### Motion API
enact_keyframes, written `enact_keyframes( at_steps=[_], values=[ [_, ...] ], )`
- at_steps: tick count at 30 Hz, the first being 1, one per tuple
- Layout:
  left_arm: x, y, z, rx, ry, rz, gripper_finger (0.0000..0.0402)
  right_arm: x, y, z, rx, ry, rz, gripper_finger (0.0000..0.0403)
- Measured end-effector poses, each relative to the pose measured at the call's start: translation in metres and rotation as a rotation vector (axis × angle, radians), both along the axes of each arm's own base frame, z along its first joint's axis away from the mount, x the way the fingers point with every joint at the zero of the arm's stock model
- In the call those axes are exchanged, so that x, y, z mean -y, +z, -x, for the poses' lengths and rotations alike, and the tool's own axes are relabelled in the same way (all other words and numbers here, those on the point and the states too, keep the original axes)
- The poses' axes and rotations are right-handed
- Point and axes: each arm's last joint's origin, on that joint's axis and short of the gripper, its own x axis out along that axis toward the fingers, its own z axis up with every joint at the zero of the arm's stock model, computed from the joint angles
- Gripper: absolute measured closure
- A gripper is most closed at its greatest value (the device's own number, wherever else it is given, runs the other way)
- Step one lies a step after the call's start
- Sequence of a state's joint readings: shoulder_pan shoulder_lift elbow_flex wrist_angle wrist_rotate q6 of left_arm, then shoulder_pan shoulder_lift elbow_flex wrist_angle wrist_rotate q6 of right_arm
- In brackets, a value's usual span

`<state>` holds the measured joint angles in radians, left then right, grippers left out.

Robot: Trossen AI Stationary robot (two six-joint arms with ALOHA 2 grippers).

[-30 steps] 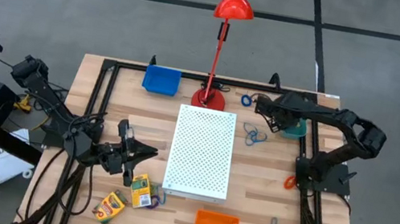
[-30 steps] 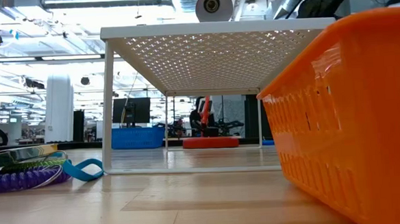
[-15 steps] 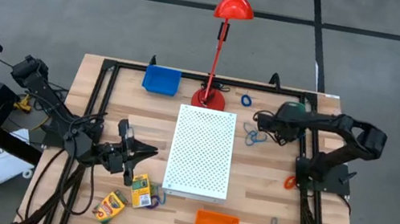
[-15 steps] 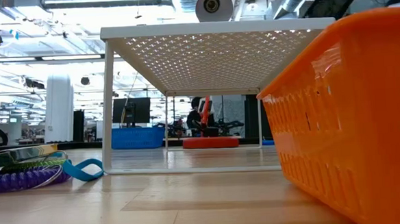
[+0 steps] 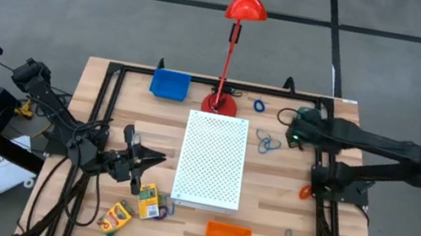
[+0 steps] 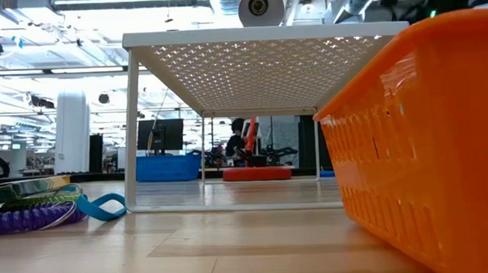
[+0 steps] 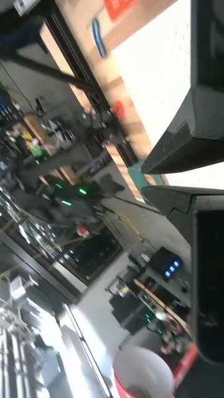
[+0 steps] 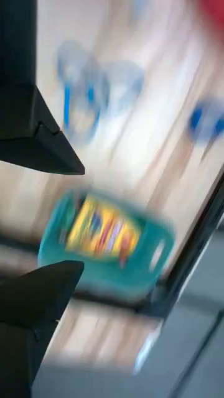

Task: Pick & Place Office Desk Supplies
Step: Put the yellow crayon box into the green bin

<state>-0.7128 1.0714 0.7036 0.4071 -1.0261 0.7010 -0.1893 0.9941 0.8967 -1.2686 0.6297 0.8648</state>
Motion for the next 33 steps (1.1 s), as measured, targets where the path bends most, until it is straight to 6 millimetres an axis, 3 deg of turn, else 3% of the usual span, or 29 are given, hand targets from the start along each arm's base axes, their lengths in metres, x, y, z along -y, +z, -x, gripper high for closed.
enact_keyframes(
  at_steps=[4, 8, 15, 21, 27, 30, 33],
  values=[
    [-0.002, 0.0, 0.001, -0.001, 0.088, 0.005, 0.0366, -0.021, 0.015, 0.0, 0.239, 0.148, -0.03, 0.0168],
    [-0.005, 0.0, 0.002, 0.011, 0.198, 0.045, 0.0366, -0.041, 0.023, -0.002, 0.373, 0.279, -0.049, 0.0168],
    [0.005, -0.005, 0.016, -0.004, 0.285, 0.051, 0.0366, -0.072, 0.028, -0.01, 0.471, 0.478, -0.038, 0.0168],
    [0.017, 0.011, 0.037, 0.085, 0.333, 0.204, 0.0366, -0.086, 0.032, -0.011, 0.511, 0.574, -0.012, 0.0168],
    [0.036, 0.008, 0.057, 0.148, 0.208, 0.38, 0.0366, -0.092, 0.033, -0.011, 0.507, 0.612, 0.047, 0.0168],
    [0.036, -0.004, 0.057, 0.152, 0.162, 0.408, 0.0366, -0.093, 0.035, -0.012, 0.516, 0.631, 0.076, 0.0168],
    [0.036, -0.011, 0.049, 0.138, -0.013, 0.472, 0.0366, -0.094, 0.037, -0.013, 0.522, 0.653, 0.089, 0.0168]
  ],
)
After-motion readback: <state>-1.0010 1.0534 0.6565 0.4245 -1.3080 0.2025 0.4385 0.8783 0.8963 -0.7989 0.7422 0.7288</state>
